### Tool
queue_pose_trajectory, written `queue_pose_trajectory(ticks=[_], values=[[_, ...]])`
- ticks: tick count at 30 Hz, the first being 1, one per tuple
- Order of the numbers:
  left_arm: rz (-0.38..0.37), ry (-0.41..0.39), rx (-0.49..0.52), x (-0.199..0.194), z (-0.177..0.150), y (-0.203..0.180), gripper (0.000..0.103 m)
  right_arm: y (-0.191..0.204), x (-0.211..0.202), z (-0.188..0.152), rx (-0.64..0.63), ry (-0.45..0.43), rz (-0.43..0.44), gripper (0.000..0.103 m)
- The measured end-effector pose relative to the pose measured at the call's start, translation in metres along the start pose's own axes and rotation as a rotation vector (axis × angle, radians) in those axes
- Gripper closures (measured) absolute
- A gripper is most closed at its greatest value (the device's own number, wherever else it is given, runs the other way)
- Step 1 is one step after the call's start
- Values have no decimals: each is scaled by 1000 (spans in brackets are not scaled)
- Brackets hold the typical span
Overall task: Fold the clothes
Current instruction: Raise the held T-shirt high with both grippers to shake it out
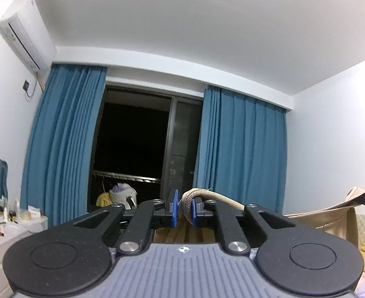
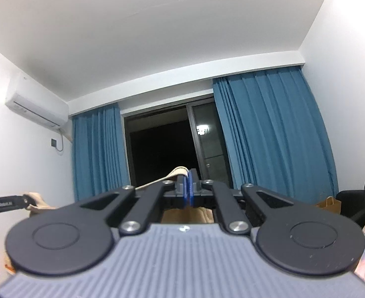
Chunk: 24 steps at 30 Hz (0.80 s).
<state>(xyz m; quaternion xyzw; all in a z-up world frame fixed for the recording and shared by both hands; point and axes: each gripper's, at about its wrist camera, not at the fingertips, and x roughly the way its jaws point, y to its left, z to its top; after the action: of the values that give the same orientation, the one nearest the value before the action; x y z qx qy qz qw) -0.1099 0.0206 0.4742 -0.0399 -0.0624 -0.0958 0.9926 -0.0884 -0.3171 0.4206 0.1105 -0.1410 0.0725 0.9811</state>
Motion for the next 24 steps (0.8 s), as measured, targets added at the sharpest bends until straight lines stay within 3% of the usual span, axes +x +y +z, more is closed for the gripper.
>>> queue_pose_trajectory(ticks=[5, 10, 13, 16, 19, 24], values=[[21, 65, 11, 44, -46, 21, 90, -1, 27, -38, -24, 73, -26, 98], [60, 138, 5, 127, -135, 57, 78, -13, 95, -123, -18, 167, -72, 98], [75, 189, 12, 189, -210, 83, 78, -33, 145, -198, 1, 202, -117, 98], [78, 279, -56, 252, -295, 110, 88, -57, 195, -285, 25, 224, -145, 98], [109, 339, -56, 305, -386, 128, 91, -80, 237, -375, 56, 271, -164, 98], [168, 491, -51, 394, -529, 161, 93, -115, 317, -515, 70, 479, -219, 98]])
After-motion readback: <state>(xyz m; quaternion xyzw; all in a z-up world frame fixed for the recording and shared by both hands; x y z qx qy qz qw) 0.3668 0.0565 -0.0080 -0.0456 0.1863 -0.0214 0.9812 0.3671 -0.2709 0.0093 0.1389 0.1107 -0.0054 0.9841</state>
